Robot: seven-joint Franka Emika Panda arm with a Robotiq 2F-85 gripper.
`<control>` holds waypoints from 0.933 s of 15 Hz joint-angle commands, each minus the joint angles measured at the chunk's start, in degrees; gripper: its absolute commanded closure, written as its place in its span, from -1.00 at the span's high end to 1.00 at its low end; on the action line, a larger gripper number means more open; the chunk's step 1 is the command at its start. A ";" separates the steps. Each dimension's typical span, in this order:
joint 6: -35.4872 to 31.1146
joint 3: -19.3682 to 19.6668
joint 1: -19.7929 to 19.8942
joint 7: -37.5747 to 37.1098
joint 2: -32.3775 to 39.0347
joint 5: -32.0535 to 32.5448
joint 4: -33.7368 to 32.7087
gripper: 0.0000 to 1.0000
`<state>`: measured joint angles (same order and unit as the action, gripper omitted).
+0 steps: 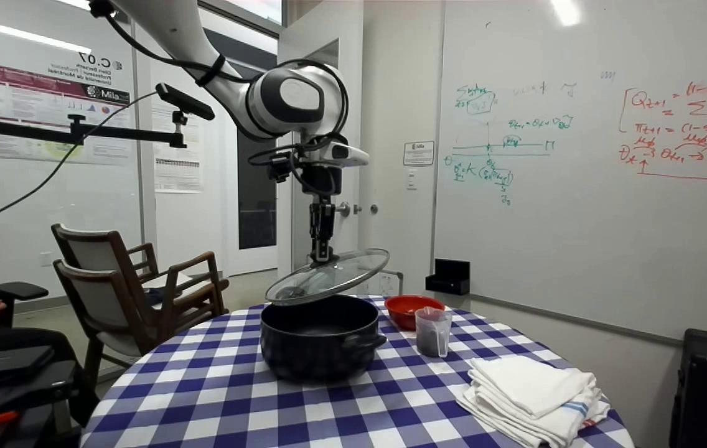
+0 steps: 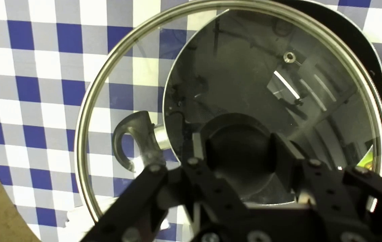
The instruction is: Uncover the pot
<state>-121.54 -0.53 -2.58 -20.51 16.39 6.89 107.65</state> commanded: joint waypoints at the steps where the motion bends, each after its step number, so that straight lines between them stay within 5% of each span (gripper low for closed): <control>1: 0.33 0.04 -1.12 1.55 1.19 -0.59 -3.24 -0.50; 14: 0.08 -2.07 -0.81 6.87 4.09 -10.20 -4.88 -0.50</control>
<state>-121.63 -2.25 -4.10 -16.61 19.83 0.16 104.59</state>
